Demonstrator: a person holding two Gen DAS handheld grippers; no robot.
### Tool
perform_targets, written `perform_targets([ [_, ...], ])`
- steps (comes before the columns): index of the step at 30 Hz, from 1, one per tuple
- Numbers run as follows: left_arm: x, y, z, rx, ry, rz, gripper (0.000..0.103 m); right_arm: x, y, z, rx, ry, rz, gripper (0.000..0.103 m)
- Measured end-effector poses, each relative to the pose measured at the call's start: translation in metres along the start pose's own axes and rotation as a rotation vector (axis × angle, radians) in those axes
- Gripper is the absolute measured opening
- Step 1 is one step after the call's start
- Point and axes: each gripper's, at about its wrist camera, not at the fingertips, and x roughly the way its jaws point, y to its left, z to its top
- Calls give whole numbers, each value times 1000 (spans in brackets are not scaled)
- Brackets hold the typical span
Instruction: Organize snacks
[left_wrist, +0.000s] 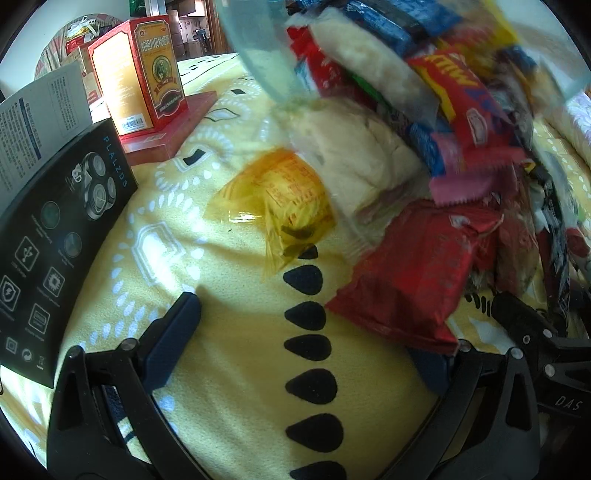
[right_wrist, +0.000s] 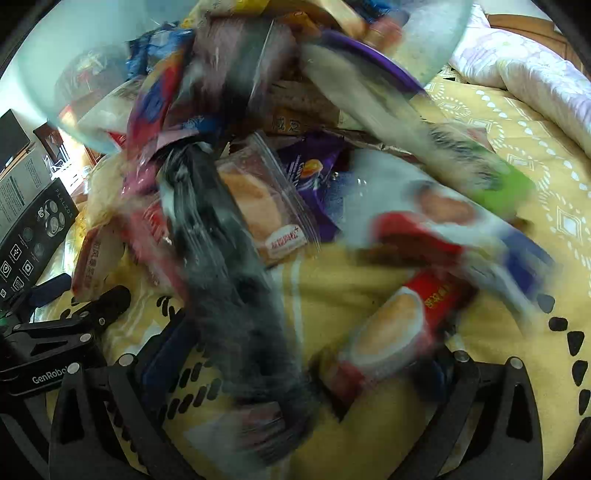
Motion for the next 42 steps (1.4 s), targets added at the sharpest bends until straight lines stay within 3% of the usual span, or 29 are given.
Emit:
perform_targets([
  [42, 5, 3, -4, 0, 2, -2, 103, 4, 31, 9, -19, 3, -27, 103],
])
